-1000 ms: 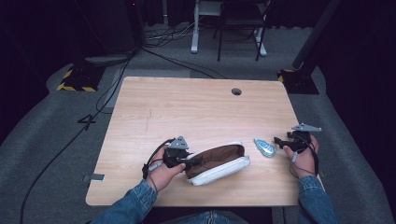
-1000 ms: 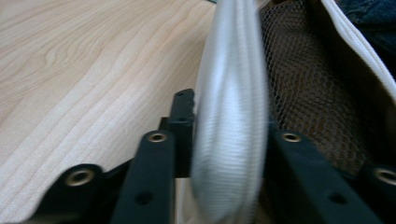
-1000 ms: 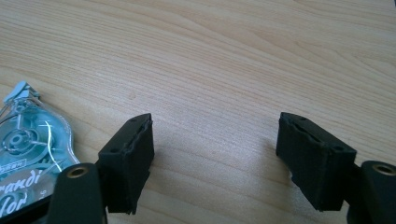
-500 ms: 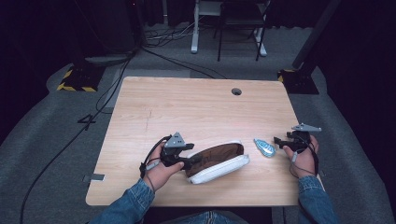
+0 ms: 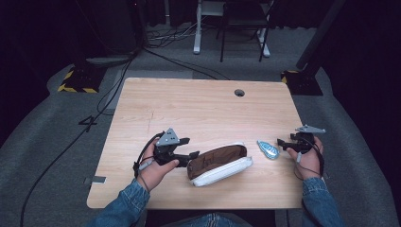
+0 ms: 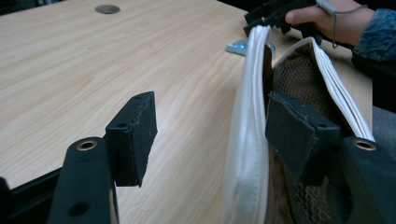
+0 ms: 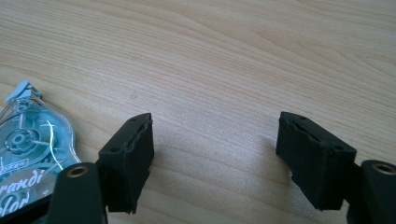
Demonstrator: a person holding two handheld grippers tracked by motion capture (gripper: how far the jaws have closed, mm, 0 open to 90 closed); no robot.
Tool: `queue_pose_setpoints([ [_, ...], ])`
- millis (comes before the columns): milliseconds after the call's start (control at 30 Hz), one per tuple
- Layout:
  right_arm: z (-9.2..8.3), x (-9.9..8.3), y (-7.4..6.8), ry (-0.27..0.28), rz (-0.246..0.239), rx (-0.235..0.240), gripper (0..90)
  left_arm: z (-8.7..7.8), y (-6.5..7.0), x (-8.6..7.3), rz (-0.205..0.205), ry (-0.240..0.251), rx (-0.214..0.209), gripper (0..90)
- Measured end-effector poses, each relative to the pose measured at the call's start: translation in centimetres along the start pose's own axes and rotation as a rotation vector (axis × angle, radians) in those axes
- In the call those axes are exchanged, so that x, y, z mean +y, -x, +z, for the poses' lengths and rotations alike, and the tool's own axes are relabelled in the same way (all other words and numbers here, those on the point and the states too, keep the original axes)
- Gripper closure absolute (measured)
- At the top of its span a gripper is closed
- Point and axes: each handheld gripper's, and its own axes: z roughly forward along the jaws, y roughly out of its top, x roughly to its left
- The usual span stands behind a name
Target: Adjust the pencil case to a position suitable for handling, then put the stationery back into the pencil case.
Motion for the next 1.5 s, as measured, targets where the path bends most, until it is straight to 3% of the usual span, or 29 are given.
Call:
queue_pose_setpoints([
  [267, -0.3, -0.2, 0.1, 0.007, 0.014, -0.001, 36.1, -1.9, -1.0, 0.5, 0.005, 0.033, 0.058, 33.8],
  [433, -0.9, -0.1, 0.2, -0.014, 0.032, 0.025, 45.4, -3.0, -2.2, 0.3, 0.032, 0.033, 0.182, 33.5],
  [567, -1.5, 0.2, 0.3, -0.011, 0.042, 0.02, 45.9, -3.8, -4.0, -0.6, 0.007, 0.015, 0.252, 33.6],
  [700, -1.9, 0.5, 0.3, 0.0, 0.055, 0.005, 40.7, -4.6, -5.9, -1.8, -0.026, -0.028, 0.306, 32.3],
  [833, -2.2, 0.7, 0.2, 0.01, 0.049, 0.0, 37.1, -5.0, -7.6, -2.8, -0.075, -0.05, 0.327, 29.9],
  [1000, -2.6, 0.9, 0.1, 0.005, 0.041, 0.003, 37.3, -5.1, -9.2, -3.8, -0.103, -0.106, 0.348, 25.5],
  [1067, -2.9, 1.1, -0.1, -0.009, 0.068, 0.035, 40.7, -5.0, -10.2, -4.8, -0.162, -0.154, 0.372, 24.2],
  [1133, -3.1, 1.3, -0.2, -0.026, 0.065, 0.037, 41.4, -4.9, -10.7, -5.4, -0.182, -0.182, 0.389, 23.8],
  [1433, -3.7, 2.0, -0.9, -0.054, 0.065, 0.049, 41.0, -4.4, -12.1, -7.0, -0.208, -0.251, 0.412, 21.8],
  [1500, -4.0, 2.1, -1.3, -0.074, 0.076, 0.06, 45.2, -4.2, -12.6, -7.5, -0.217, -0.265, 0.415, 21.7],
])
